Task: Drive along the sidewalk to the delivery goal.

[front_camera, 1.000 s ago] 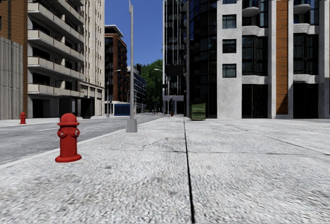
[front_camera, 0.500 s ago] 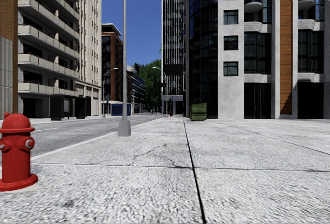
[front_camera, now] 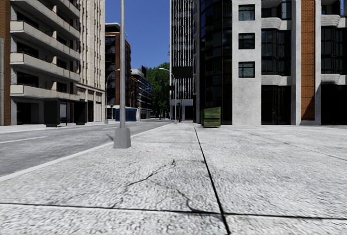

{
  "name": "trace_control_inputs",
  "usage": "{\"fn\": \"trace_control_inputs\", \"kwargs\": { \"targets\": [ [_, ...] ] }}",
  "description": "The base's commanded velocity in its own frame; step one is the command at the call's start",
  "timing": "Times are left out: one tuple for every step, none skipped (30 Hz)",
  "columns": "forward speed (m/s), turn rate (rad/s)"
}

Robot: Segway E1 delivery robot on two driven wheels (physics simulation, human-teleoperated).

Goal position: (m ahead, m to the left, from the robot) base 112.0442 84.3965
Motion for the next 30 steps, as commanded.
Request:
{"fn": "trace_control_inputs", "kwargs": {
  "targets": [
    [2.00,0.00],
    [2.00,0.00],
    [2.00,0.00],
    [2.00,0.00],
    [2.00,0.00],
    [2.00,0.00],
    [2.00,0.00],
    [2.00,0.00],
    [2.00,0.00],
    [2.00,0.00],
    [2.00,0.00],
    [2.00,0.00],
    [2.00,0.00],
    [2.00,0.00],
    [2.00,0.00],
    [2.00,0.00],
    [2.00,0.00],
    [2.00,0.00],
    [2.00,0.00],
    [2.00,0.00],
    [2.00,0.00],
    [2.00,0.00],
    [2.00,0.00],
    [2.00,0.00],
    [2.00,0.00],
    [2.00,0.00],
    [2.00,0.00],
    [2.00,0.00],
    [2.00,0.00],
    [2.00,0.00]
  ]
}}
